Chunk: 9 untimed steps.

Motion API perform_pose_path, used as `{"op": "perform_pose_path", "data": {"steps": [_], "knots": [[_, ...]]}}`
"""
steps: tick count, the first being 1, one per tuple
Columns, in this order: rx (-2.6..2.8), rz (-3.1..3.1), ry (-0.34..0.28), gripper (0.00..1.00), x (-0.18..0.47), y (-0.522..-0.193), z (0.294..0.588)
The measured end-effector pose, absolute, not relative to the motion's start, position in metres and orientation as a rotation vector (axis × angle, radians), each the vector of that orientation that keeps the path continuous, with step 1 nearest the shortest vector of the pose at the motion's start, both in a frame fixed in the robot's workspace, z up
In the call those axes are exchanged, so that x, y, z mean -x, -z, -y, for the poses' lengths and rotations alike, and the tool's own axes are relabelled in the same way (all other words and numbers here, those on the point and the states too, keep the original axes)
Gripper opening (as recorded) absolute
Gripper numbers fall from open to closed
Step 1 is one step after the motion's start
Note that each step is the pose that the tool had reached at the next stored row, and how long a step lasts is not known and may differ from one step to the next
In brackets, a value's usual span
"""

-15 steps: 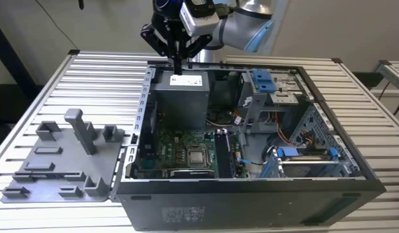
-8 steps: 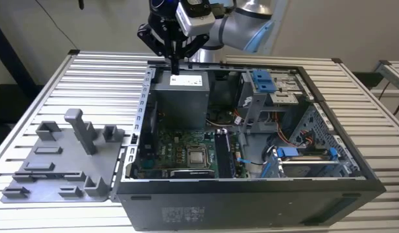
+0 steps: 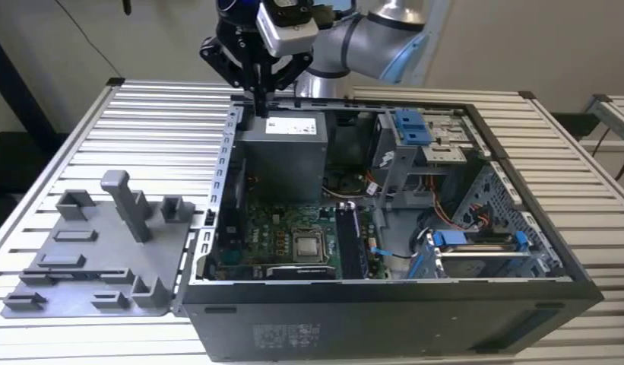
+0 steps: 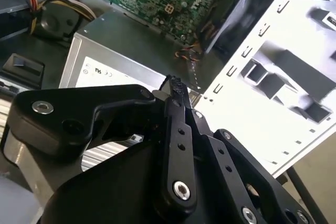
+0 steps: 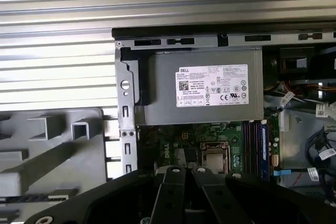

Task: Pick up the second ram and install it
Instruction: 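Reach for the second ram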

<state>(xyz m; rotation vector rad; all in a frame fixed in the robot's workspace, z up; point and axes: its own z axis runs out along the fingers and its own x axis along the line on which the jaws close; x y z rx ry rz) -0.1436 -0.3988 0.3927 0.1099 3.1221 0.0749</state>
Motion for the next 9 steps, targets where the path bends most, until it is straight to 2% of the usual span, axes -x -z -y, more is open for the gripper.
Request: {"op": "perform_pose_path", "data": {"steps": [9], "knots": [[-0.111, -3.130, -0.075, 0.11, 0.168, -0.393, 0.399]]}}
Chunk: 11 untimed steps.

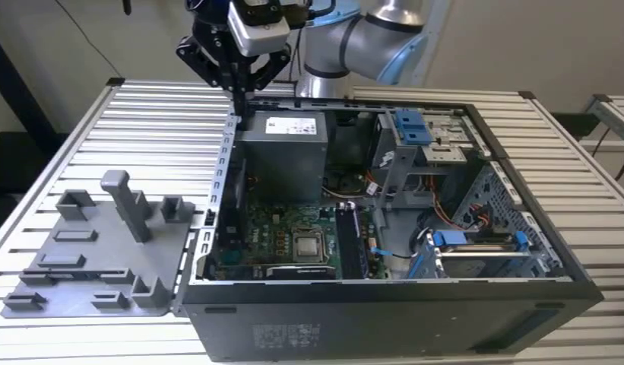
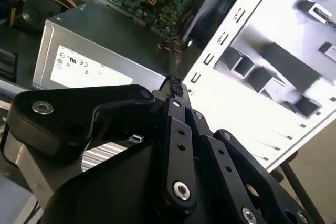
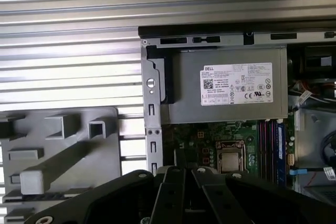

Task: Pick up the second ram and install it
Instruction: 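Reach for the second ram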

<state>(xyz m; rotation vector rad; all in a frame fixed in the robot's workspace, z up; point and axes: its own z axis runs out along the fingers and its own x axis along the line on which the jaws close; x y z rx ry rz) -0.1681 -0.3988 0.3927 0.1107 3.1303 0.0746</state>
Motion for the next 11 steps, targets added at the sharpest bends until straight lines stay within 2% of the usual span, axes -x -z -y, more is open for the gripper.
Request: {"op": "perform_pose_path", "data": {"steps": [11], "knots": [[-0.111, -3.137, -0.074, 0.11, 0.196, -0.393, 0.399]]}}
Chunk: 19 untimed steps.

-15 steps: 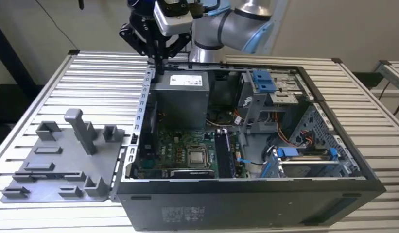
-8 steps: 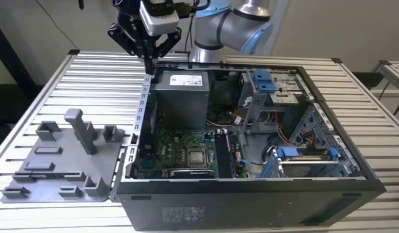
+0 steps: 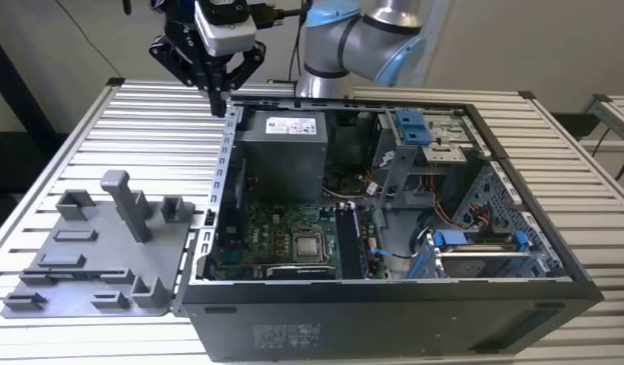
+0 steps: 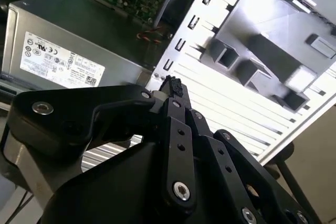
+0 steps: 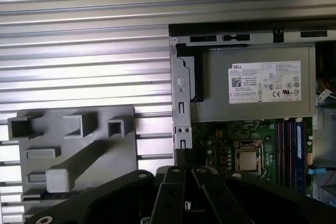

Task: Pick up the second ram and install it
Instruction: 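Reach for the second ram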

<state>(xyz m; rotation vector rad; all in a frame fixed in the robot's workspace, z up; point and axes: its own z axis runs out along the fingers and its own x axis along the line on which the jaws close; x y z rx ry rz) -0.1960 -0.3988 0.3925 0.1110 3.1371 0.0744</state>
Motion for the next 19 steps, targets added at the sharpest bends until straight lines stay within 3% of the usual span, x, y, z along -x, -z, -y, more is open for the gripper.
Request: {"op": "perform_pose_path", "data": {"steps": [19], "knots": [[-0.111, -3.138, -0.074, 0.11, 0.241, -0.392, 0.399]]}}
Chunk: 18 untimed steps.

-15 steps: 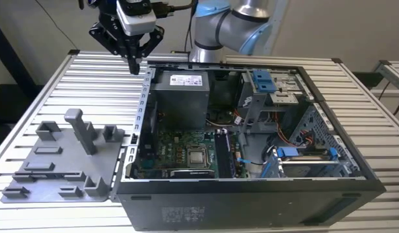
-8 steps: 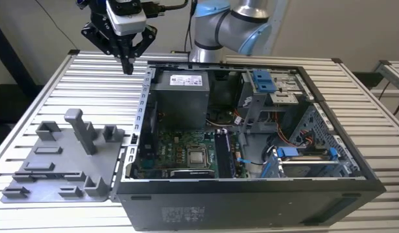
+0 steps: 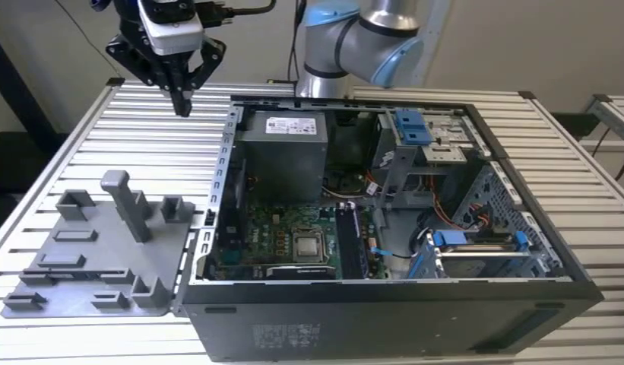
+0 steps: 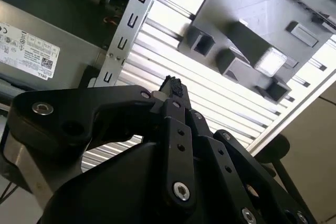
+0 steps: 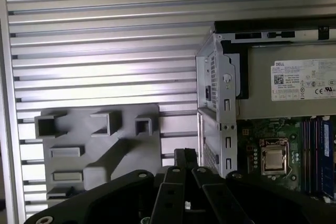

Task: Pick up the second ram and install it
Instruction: 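Reach for the second ram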

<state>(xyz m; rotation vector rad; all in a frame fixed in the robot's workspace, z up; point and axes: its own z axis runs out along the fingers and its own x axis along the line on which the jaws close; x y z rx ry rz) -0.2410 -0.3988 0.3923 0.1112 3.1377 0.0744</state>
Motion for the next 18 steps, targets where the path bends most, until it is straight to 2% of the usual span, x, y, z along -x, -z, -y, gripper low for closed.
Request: {"op": "perform_pose_path", "data": {"steps": [18], "knots": [[-0.111, -3.139, -0.074, 0.11, 0.290, -0.392, 0.399]]}}
